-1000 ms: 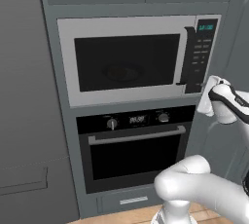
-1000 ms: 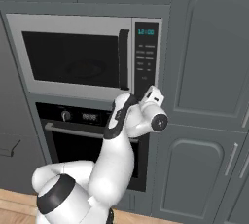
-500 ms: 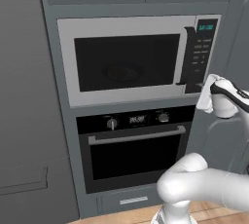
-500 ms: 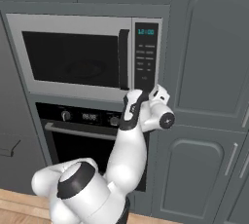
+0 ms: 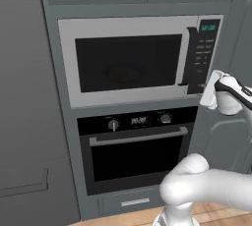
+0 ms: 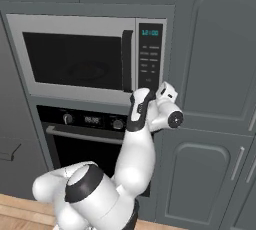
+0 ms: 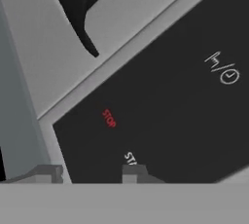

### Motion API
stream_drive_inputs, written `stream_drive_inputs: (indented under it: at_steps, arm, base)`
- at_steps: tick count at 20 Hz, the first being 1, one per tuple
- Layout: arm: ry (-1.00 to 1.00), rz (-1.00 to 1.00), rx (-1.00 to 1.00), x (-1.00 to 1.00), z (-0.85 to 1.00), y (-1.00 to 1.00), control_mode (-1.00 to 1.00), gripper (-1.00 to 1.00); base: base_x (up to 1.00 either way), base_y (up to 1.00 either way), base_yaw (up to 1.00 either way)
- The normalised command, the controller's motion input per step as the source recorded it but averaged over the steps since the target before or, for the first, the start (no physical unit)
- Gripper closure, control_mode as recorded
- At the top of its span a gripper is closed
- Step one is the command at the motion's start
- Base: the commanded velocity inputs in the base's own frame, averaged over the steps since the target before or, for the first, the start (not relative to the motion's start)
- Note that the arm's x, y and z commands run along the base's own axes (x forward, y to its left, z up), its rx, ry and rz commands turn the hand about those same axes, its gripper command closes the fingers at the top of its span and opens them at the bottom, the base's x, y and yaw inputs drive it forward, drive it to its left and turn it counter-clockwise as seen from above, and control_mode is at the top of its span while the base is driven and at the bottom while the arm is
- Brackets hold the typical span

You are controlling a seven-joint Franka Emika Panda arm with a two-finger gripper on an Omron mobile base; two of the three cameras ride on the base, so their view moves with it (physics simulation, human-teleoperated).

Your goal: Remove the apple from the bowl and place it on the small plate. Then place the bowl with only the chicken drumstick in the microwave, close the door, and press the start button to microwave the chicken drumstick.

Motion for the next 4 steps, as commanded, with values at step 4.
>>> stream_drive_inputs:
  at_steps: [4]
  arm:
    - [0.0, 0.0, 0.0, 0.23, -0.19, 0.0, -1.0, -1.0]
  base:
    - [0.0, 0.0, 0.0]
